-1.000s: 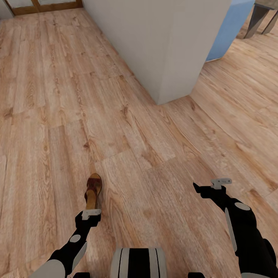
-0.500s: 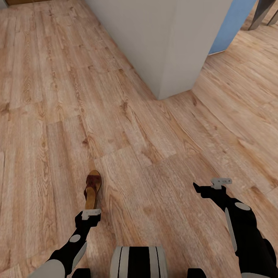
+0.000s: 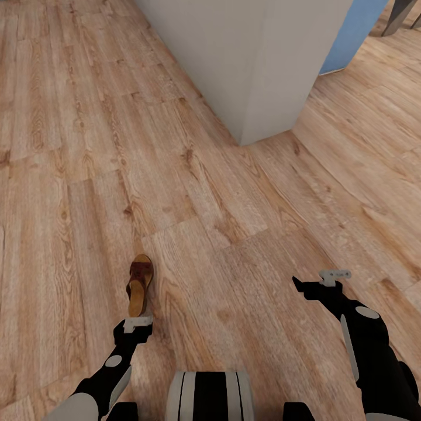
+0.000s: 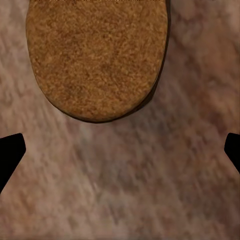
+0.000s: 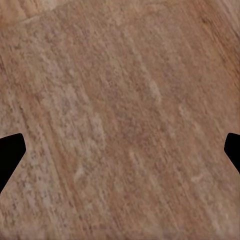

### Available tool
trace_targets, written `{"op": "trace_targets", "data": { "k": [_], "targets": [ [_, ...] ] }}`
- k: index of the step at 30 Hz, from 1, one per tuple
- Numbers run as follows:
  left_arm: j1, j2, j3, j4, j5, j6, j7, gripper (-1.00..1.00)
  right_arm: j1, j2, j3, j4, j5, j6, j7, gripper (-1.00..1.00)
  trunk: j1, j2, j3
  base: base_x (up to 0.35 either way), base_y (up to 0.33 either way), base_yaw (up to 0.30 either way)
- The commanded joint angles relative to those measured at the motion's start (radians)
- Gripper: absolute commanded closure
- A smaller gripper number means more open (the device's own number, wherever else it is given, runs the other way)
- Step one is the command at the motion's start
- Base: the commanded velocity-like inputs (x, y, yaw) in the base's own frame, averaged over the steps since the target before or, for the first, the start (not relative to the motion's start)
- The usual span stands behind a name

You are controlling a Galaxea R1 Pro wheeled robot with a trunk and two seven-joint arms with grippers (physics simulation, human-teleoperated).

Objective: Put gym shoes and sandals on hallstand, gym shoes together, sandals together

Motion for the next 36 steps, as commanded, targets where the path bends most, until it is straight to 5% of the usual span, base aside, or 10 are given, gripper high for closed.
{"op": "trace_targets", "data": {
  "k": [1,36],
  "targets": [
    [-0.001,0.000,0.004,0.001,-0.008,-0.004,0.002,-1.00,-0.001,0.000,-0.002,-0.001,0.011,0.003,0.009,-1.00,0.000,0.000,0.000,0.000,0.000,0.000],
    [-0.001,-0.002,0.005,0.001,-0.008,-0.004,0.002,-1.00,-0.001,0.000,-0.002,-0.003,0.011,0.004,0.009,-1.00,0.000,0.000,0.000,0.054,0.021,0.000]
  ]
}}
